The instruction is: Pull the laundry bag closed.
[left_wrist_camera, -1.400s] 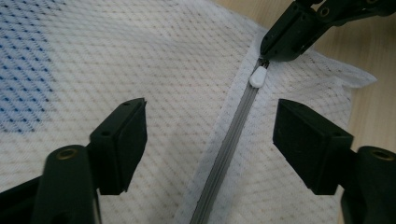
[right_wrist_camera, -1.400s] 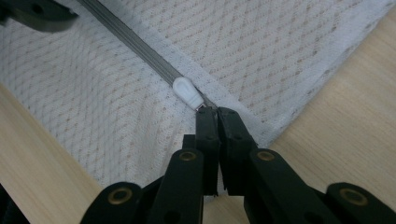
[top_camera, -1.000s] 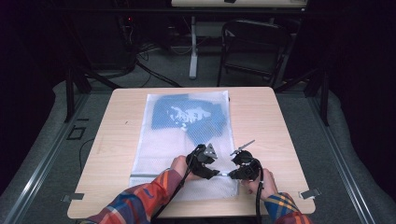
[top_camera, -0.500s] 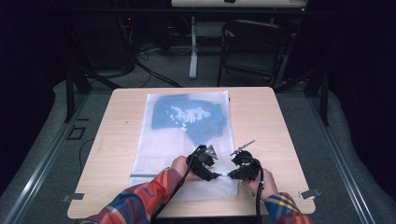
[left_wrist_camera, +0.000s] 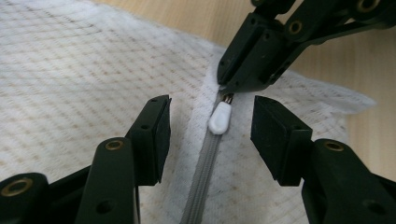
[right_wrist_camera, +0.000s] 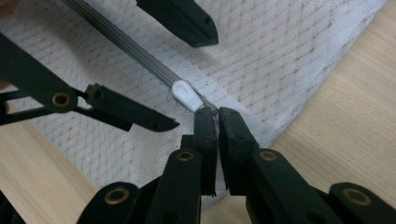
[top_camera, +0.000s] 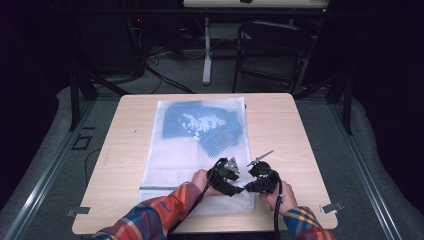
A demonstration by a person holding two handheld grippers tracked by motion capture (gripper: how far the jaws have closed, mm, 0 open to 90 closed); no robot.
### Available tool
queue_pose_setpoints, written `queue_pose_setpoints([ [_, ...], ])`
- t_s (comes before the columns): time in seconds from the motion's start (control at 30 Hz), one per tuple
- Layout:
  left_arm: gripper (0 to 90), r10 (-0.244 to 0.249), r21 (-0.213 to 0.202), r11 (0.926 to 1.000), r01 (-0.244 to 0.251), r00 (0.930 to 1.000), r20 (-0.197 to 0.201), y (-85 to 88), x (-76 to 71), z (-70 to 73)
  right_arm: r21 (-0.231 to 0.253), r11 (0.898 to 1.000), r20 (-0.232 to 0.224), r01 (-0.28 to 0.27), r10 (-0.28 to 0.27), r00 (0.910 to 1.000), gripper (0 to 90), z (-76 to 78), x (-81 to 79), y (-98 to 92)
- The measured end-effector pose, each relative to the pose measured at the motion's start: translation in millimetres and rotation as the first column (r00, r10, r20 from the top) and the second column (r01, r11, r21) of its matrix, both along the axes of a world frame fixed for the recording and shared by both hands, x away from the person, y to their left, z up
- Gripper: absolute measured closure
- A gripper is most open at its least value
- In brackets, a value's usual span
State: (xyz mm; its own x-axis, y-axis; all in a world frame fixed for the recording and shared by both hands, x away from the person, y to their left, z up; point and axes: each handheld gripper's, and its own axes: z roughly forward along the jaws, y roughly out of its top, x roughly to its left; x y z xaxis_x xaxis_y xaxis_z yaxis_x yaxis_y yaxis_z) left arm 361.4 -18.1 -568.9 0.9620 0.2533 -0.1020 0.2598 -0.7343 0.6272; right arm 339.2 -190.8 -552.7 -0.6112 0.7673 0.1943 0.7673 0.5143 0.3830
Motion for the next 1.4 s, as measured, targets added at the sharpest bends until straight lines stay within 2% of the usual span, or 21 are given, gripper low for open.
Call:
queue_pose_setpoints([
  [0.03, 47.8, -0.007, -0.009, 0.9999, 0.007, 0.9999, -0.015, -0.5, 0.6, -2.0, 0.020, 1.000, -0.007, 0.002, -0.002, 1.0000, 86.3, -0.3, 0.1, 0.2],
  [0.07, 48.1, -0.001, -0.014, 0.9999, 0.001, 0.9999, -0.017, -0.6, 0.6, -2.8, 0.003, 1.000, -0.009, 0.003, -0.003, 1.0000, 86.4, 0.4, 0.2, -0.1],
  [0.13, 51.6, 0.004, -0.008, 1.0000, -0.004, 1.0000, -0.003, -1.1, -0.1, -2.6, 0.002, 1.000, -0.009, 0.019, -0.019, 0.9998, 86.4, 0.1, 0.3, -0.5],
  [0.27, 51.3, -0.003, 0.007, 1.0000, 0.003, 0.9997, 0.023, -2.2, -3.1, -2.6, 0.071, 0.995, -0.026, 0.073, -0.072, 0.9971, 87.1, -3.5, 1.3, -4.6],
  [0.3, 51.2, -0.004, 0.012, 0.9999, 0.003, 0.9993, 0.039, -2.7, -4.4, -2.7, 0.077, 0.994, -0.028, 0.082, -0.080, 0.9964, 87.3, -3.6, 1.2, -4.6],
  [0.33, 51.0, 0.003, 0.021, 0.9998, -0.004, 0.9991, 0.042, -3.1, -5.4, -2.2, 0.054, 0.997, -0.036, 0.060, -0.059, 0.9976, 87.5, -1.8, 2.2, -5.4],
  [0.43, 50.6, 0.017, 0.021, 0.9996, -0.018, 0.9992, 0.037, -3.3, -6.2, -2.0, 0.052, 0.996, -0.015, 0.070, -0.069, 0.9975, 88.9, -0.6, 0.6, -3.5],
  [0.53, 51.5, 0.032, -0.017, 0.9994, -0.032, 0.9993, 0.021, -0.5, -4.7, -4.2, 0.045, 0.998, -0.019, 0.051, -0.050, 0.9986, 88.9, 0.7, 2.0, -5.5],
  [0.63, 58.5, 0.048, -0.031, 0.9984, -0.047, 0.9988, 0.012, 1.1, -3.0, -4.6, 0.070, 0.994, -0.028, 0.086, -0.085, 0.9960, 88.9, -2.5, 1.2, -3.6],
  [0.67, 60.6, 0.062, -0.025, 0.9978, -0.062, 0.9980, 0.009, 1.7, -2.7, -4.3, 0.052, 0.996, -0.033, 0.066, -0.064, 0.9974, 88.9, -1.8, 2.5, -5.4],
  [0.7, 61.4, 0.069, -0.028, 0.9972, -0.069, 0.9976, 0.007, 1.8, -2.6, -4.2, 0.063, 0.996, -0.037, 0.069, -0.067, 0.9971, 88.9, -2.1, 2.5, -5.4],
  [0.83, 65.5, 0.052, -0.038, 0.9980, -0.051, 0.9986, 0.011, -1.2, -5.3, -4.6, 0.091, 0.992, -0.047, 0.092, -0.088, 0.9950, 88.9, -4.1, 3.4, -8.4],
  [0.87, 66.1, 0.051, -0.025, 0.9984, -0.051, 0.9985, 0.016, -1.9, -6.2, -3.9, 0.088, 0.993, -0.053, 0.079, -0.074, 0.9958, 88.9, -3.5, 4.2, -9.5],
  [0.93, 68.1, 0.048, -0.045, 0.9979, -0.048, 0.9988, 0.013, -2.5, -7.2, -3.6, 0.092, 0.992, -0.053, 0.083, -0.078, 0.9955, 88.9, -3.7, 3.9, -9.0],
  [0.97, 71.2, 0.036, -0.061, 0.9975, -0.036, 0.9993, -0.006, -2.8, -6.8, -4.2, 0.082, 0.993, -0.049, 0.081, -0.077, 0.9958, 88.9, -3.7, 3.9, -9.2],
  [1.1, 79.3, 0.032, -0.042, 0.9986, -0.032, 0.9994, -0.011, -4.4, -9.2, -6.0, 0.092, 0.992, -0.053, 0.081, -0.076, 0.9957, 88.7, -3.7, 3.8, -9.0],
  [1.13, 80.4, 0.028, -0.063, 0.9976, -0.029, 0.9994, -0.022, -4.3, -8.5, -7.4, 0.093, 0.992, -0.052, 0.084, -0.079, 0.9955, 88.7, -3.8, 3.7, -9.0],
  [1.2, 80.8, 0.038, -0.051, 0.9979, -0.039, 0.9990, -0.025, -3.7, -8.4, -6.7, 0.093, 0.992, -0.047, 0.090, -0.086, 0.9952, 88.4, -4.0, 3.2, -8.3],
  [1.33, 80.6, 0.041, -0.071, 0.9965, -0.043, 0.9985, -0.038, -2.9, -8.0, -8.2, 0.077, 0.992, -0.044, 0.096, -0.093, 0.9947, 88.5, -3.8, 3.2, -8.8],
  [1.37, 80.5, 0.047, -0.069, 0.9964, -0.050, 0.9983, -0.035, -2.8, -8.2, -8.1, 0.100, 0.989, -0.055, 0.109, -0.104, 0.9930, 88.4, -4.2, 3.0, -8.5],
  [1.4, 80.5, 0.050, -0.070, 0.9962, -0.052, 0.9980, -0.038, -2.8, -8.1, -8.2, 0.091, 0.991, -0.058, 0.103, -0.098, 0.9935, 88.2, -4.0, 3.6, -9.8],
])
